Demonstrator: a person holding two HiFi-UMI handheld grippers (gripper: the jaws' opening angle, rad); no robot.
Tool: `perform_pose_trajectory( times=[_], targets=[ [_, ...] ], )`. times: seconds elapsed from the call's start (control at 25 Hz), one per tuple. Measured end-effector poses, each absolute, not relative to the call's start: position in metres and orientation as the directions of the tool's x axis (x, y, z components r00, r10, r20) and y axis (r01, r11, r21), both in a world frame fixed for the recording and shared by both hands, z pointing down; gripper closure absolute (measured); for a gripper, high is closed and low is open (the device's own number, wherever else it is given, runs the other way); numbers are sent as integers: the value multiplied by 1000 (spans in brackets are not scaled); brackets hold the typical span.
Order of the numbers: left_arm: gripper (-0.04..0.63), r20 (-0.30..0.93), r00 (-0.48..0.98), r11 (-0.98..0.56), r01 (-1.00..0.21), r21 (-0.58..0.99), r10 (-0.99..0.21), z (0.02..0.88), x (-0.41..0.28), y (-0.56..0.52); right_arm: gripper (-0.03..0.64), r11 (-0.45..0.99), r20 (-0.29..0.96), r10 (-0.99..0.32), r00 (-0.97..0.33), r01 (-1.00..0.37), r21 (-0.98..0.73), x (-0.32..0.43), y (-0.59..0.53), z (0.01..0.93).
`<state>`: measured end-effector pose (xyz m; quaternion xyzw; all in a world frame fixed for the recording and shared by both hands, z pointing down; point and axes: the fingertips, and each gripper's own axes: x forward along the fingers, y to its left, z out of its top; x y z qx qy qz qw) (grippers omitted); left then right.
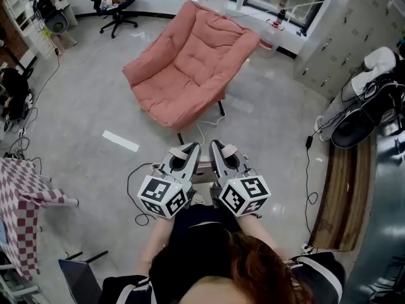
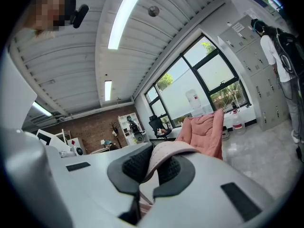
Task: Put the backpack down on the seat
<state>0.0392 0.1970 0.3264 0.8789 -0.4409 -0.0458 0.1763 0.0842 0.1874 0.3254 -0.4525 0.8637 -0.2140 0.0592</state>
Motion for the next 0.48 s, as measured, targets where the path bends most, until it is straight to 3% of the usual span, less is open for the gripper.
perform_pose_trajectory(
  times=[0.48],
  targets=[
    [575, 27, 611, -564, -746, 353, -791, 310, 48, 167, 584, 494, 55, -817, -574, -745, -448, 96, 159, 310]
  ],
)
